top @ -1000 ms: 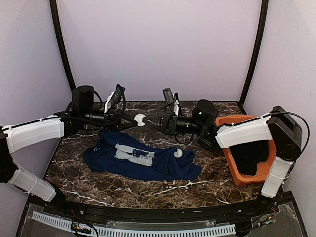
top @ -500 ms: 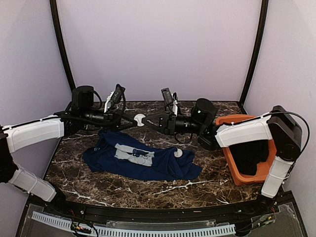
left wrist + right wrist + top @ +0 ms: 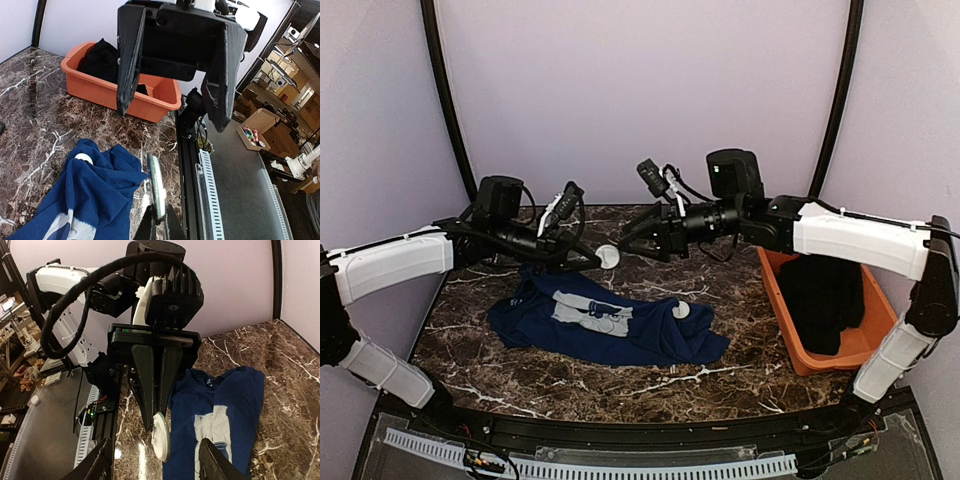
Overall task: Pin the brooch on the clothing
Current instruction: Pass from the right arm to the left, then pass from the left arm to the right
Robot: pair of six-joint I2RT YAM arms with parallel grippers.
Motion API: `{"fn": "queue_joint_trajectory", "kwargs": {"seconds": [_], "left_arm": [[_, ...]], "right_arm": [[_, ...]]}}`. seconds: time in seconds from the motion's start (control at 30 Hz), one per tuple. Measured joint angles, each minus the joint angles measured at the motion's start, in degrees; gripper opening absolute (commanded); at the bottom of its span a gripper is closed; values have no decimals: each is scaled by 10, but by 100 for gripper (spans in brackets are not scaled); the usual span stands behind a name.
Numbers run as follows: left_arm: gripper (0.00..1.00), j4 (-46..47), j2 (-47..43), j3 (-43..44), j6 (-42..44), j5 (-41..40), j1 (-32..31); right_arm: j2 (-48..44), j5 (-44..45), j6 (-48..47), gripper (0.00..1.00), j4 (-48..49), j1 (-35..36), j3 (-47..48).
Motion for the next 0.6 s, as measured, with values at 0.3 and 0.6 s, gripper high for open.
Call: {"fn": "queue_joint_trajectory", "kwargs": {"seconds": [0.3,0.6], "left_arm": [[1,-68,38,22,42,-10,-25],[1,-86,40,23,52,-10,-30]], "right_arm": [[57,-14,-138,51,-226,-1,114],[127,-6,-193,45,-343,17,188]]}}
